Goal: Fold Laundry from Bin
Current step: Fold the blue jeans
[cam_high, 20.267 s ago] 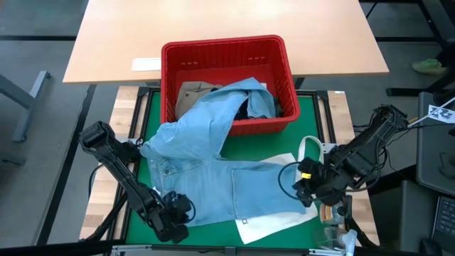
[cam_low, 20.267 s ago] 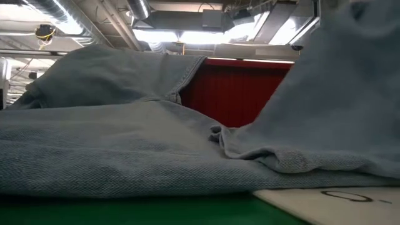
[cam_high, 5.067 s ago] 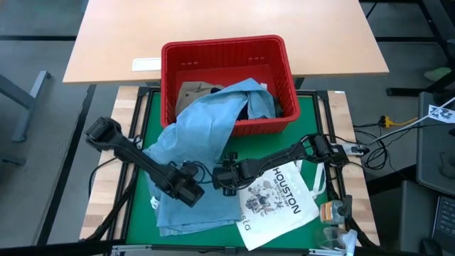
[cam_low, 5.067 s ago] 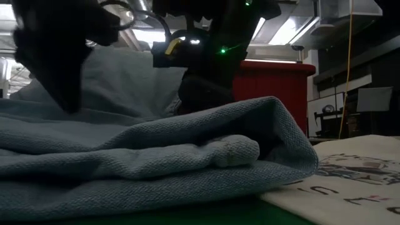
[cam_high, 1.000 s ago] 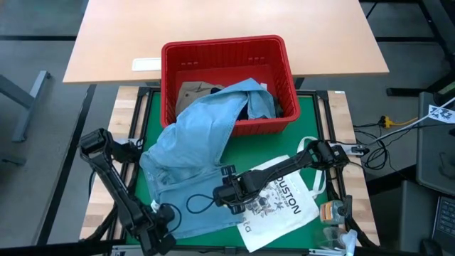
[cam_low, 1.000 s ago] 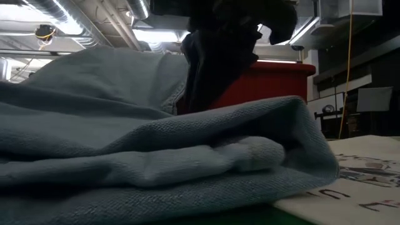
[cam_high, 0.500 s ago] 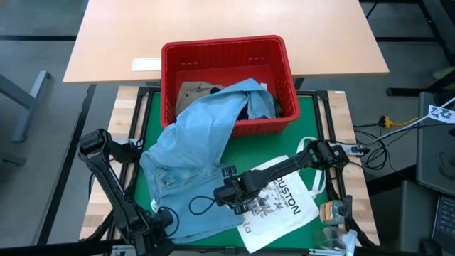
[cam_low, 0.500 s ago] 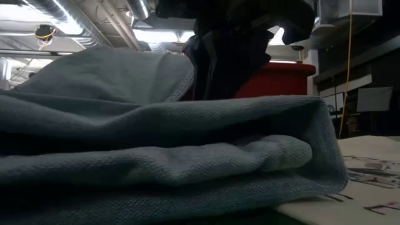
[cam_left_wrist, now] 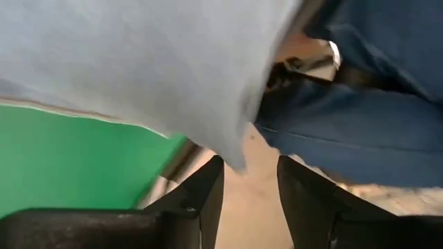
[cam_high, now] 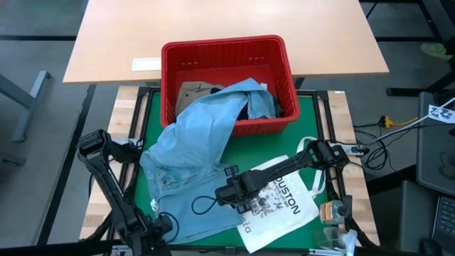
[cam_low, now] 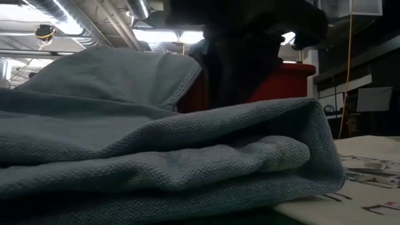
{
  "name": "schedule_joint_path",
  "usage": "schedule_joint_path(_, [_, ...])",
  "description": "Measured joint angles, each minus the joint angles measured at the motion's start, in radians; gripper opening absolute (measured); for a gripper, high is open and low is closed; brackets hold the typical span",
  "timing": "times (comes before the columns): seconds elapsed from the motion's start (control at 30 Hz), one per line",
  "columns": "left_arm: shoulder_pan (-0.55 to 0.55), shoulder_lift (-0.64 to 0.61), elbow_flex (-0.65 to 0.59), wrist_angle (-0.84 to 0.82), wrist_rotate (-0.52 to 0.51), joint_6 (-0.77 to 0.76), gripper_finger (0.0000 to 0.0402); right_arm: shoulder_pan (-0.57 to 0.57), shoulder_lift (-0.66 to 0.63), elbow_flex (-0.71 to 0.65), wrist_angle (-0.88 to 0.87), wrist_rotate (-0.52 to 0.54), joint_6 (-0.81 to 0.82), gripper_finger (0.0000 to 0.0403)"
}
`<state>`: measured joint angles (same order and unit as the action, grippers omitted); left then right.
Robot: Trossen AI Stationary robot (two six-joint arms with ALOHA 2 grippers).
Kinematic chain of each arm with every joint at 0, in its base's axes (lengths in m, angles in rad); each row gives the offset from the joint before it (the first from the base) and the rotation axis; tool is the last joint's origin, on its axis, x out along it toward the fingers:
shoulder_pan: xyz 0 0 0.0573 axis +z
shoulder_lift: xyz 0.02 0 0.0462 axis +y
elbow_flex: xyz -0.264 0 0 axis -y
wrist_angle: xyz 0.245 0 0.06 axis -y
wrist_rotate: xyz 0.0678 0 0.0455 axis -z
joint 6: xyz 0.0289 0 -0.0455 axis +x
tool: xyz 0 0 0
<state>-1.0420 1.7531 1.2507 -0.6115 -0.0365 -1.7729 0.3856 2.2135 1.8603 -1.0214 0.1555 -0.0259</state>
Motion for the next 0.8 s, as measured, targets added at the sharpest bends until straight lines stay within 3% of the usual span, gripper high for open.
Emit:
schedule_joint_path(0.17, [0.009,-0.044,0.012,0.022,-0.09,-0.002,0.0128,0.0,-0.034,0.0,-0.045,-0.009,-0.037,0.0156])
schedule_joint_path(0.33, [0.047,-0.051,0.012,0.064,-0.253,0.002,0.0128,-0.036,-0.118,0.0,-0.138,-0.048,-0.256,0.0156])
schedule_joint_path(0.6, [0.116,-0.047,0.012,0.089,-0.286,0.012,0.0128,-0.232,-0.325,0.0,-0.127,-0.046,-0.289,0.0156])
schedule_joint_path(0.8, [0.225,-0.047,0.012,0.065,-0.367,0.204,0.0128,-0.423,-0.401,0.001,-0.005,0.04,-0.297,0.0156])
